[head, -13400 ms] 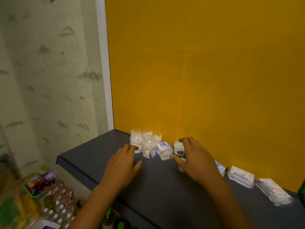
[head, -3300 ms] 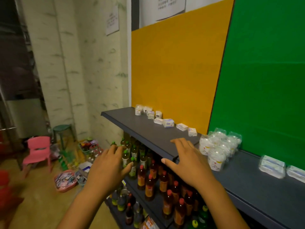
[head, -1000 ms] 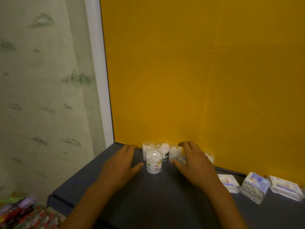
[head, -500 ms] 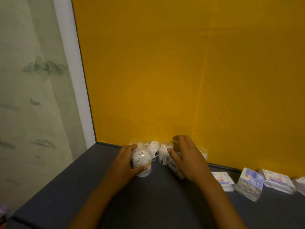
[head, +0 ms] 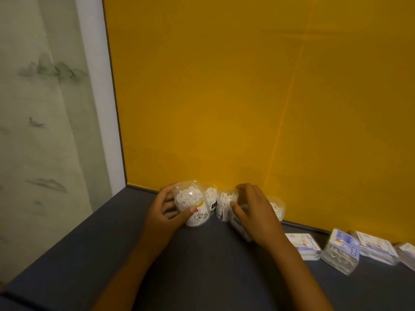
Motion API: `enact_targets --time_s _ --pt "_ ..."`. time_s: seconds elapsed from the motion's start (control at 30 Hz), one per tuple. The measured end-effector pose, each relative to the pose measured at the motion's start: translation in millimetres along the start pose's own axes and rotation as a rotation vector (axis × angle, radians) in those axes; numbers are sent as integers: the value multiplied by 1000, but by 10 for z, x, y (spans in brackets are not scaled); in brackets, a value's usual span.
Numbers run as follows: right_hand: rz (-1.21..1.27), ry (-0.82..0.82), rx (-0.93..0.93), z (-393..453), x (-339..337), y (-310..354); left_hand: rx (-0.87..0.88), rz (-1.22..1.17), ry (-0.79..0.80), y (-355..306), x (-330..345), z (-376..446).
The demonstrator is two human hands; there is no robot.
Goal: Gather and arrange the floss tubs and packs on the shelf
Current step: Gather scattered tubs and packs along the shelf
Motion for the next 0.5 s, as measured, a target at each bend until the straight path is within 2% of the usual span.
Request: enact_targets --time_s 0.27,0.5 --pt "-246 -42 79 128 244 61 -30 -66 -93 -13 -163 -12" --pt "-201 -34 110 192 323 105 -18 -93 -92 -3 -150 -45"
Point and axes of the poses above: each hand's wrist, its own z-axis towards the middle knuckle, its own x-axis out of the palm, y = z × x, the point moved 9 cm from there along z, towards the middle knuckle, and after that the axes turned 9 degrees about z, right-handed, at the moved point
